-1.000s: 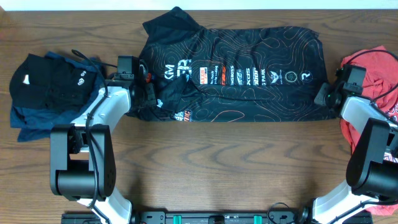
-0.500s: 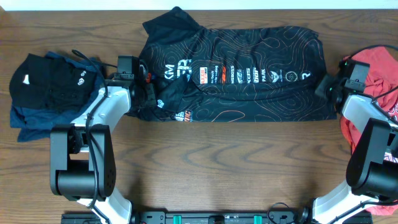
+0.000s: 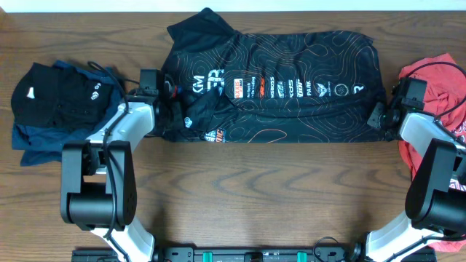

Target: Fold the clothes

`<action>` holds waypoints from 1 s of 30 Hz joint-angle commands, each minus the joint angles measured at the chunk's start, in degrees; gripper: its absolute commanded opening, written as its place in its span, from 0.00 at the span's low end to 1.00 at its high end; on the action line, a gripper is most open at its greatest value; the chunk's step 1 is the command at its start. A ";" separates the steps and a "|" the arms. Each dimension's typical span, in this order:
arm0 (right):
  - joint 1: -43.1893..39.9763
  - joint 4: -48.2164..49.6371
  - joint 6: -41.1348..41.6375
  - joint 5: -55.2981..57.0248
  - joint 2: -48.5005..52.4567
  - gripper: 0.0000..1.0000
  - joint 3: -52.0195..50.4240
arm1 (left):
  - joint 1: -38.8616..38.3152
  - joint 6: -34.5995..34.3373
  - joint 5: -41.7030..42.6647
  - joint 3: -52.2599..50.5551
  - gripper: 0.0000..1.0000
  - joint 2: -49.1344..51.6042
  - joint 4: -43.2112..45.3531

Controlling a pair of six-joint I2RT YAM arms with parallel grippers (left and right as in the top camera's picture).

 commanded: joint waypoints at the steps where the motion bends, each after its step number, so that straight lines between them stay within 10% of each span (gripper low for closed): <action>1: 0.24 -4.39 -0.63 1.18 0.68 0.22 -1.25 | -0.11 -0.37 -0.11 -1.79 0.51 1.40 -2.16; 30: -1.95 -29.73 5.88 8.70 -1.25 0.12 -1.22 | -0.07 -0.35 -0.33 -1.79 0.45 -6.03 -30.82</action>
